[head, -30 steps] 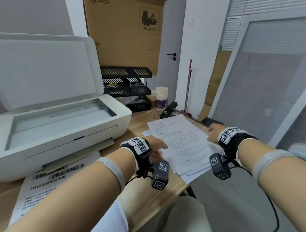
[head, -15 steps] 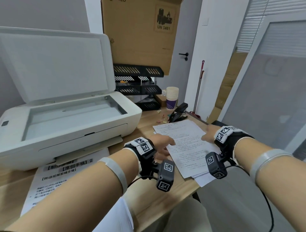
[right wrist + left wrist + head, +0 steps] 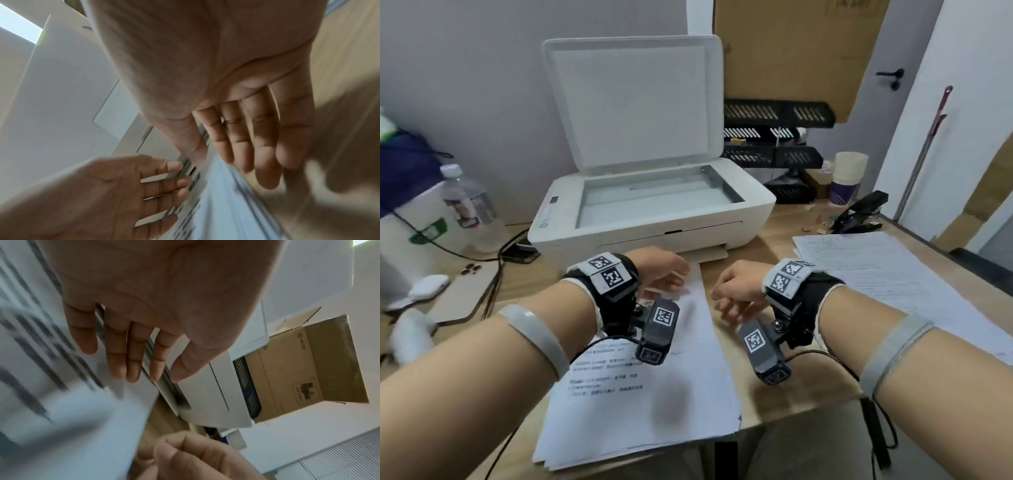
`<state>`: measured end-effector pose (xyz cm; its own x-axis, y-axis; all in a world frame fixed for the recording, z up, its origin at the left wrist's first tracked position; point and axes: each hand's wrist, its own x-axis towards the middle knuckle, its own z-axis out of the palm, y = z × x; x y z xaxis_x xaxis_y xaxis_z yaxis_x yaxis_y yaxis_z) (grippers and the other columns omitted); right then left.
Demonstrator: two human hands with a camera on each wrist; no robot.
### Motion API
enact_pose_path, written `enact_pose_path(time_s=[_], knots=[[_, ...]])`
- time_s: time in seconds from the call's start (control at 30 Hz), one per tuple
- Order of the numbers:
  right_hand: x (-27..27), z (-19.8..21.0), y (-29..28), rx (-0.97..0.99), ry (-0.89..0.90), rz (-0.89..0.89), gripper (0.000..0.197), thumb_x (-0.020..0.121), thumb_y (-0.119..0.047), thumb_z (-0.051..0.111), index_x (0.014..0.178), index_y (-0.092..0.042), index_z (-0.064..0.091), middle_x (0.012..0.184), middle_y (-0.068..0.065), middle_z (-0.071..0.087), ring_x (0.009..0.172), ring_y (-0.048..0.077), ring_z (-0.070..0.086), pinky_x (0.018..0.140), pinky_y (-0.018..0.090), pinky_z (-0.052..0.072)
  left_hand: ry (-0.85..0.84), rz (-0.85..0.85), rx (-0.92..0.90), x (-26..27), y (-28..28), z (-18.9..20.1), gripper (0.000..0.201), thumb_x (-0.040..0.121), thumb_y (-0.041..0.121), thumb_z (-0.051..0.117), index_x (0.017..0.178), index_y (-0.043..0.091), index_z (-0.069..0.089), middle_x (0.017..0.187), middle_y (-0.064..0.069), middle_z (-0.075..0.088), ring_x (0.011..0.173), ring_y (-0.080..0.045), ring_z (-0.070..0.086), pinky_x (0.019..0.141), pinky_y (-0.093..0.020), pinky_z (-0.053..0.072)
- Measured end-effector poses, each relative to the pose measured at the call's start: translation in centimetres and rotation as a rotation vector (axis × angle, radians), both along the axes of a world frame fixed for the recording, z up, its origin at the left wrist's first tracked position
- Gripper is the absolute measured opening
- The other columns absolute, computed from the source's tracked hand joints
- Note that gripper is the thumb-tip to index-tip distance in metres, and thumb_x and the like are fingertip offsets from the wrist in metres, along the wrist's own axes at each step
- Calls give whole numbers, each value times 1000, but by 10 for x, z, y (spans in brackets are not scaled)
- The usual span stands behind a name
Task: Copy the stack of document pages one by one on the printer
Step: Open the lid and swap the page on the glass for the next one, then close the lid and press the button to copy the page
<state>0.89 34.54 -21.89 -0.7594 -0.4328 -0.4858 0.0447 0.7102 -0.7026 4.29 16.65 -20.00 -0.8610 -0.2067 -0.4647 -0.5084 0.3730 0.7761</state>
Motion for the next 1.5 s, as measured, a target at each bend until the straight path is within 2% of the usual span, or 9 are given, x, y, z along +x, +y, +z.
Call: enact_pose_path(time_s=[0.1, 0.3, 0.43, 0.63, 0.77, 0.87, 0.97, 1.33, 1.5], knots=[[5, -7, -22, 50, 42, 32, 33, 92, -28, 68, 100, 4, 65, 76, 14, 69, 63, 32, 65, 72, 46, 59, 31, 54, -141, 26, -35, -2, 19, 90, 21, 66, 99, 6, 71, 98, -9, 74, 77, -18, 64, 63, -24, 47], [-3, -11, -41, 396, 319, 222, 54, 64, -65, 77, 74, -12, 71, 69, 1, 73, 72, 23, 72, 77, 36, 59, 82, 102, -373, 72, -75, -9, 32, 92, 27, 63, 122, 16, 65, 118, -1, 66, 103, -17, 60, 86, -28, 44], [2, -14, -50, 468, 371, 266, 49, 68, -59, 77, 59, -16, 57, 60, 1, 61, 59, 23, 59, 62, 30, 48, 97, 246, -370, 85, -84, -12, 43, 85, 16, 71, 126, 14, 59, 119, -3, 63, 103, -19, 59, 80, -27, 46], [-2, -13, -45, 359, 322, 240, 28, 78, -39, 77, 79, -10, 78, 77, 3, 76, 76, 22, 72, 77, 34, 58, 164, 461, -235, 96, -92, -16, 25, 82, 7, 75, 91, 21, 56, 85, 1, 66, 75, -14, 65, 60, -29, 52], [-2, -13, -34, 267, 297, 214, 21, 82, -30, 74, 77, -9, 75, 70, 1, 74, 65, 17, 65, 74, 30, 56, 119, 427, -69, 101, -93, -18, 13, 82, 12, 78, 89, 12, 67, 88, -8, 77, 77, -21, 74, 78, -39, 61], [-3, -8, -21, 225, 279, 194, 18, 86, -26, 71, 73, -14, 69, 62, -2, 66, 57, 13, 59, 61, 26, 50, 105, 348, 5, 103, -90, -15, 11, 86, 9, 74, 83, 11, 63, 79, -7, 75, 56, -14, 67, 56, -28, 56], [-4, -2, -9, 187, 245, 169, 15, 87, -19, 68, 74, -13, 67, 55, -4, 62, 45, 7, 54, 52, 19, 46, 117, 290, 1, 104, -88, -7, 13, 89, 8, 71, 84, 11, 60, 66, -1, 71, 47, -9, 60, 58, -27, 57], [-2, -1, 8, -75, 251, 163, 9, 88, -4, 67, 87, -12, 61, 79, 8, 72, 62, 24, 66, 74, 53, 60, 33, 202, -151, 98, -103, -7, 18, 91, 26, 69, 88, 9, 76, 84, -14, 75, 66, -16, 60, 67, -30, 49], [13, 14, 9, -165, 397, 196, 7, 92, -6, 62, 90, -12, 59, 82, 6, 72, 64, 24, 70, 63, 40, 62, 23, 141, -258, 94, -103, -1, 19, 86, 25, 75, 100, 15, 68, 79, -4, 73, 67, -14, 61, 68, -30, 53]])
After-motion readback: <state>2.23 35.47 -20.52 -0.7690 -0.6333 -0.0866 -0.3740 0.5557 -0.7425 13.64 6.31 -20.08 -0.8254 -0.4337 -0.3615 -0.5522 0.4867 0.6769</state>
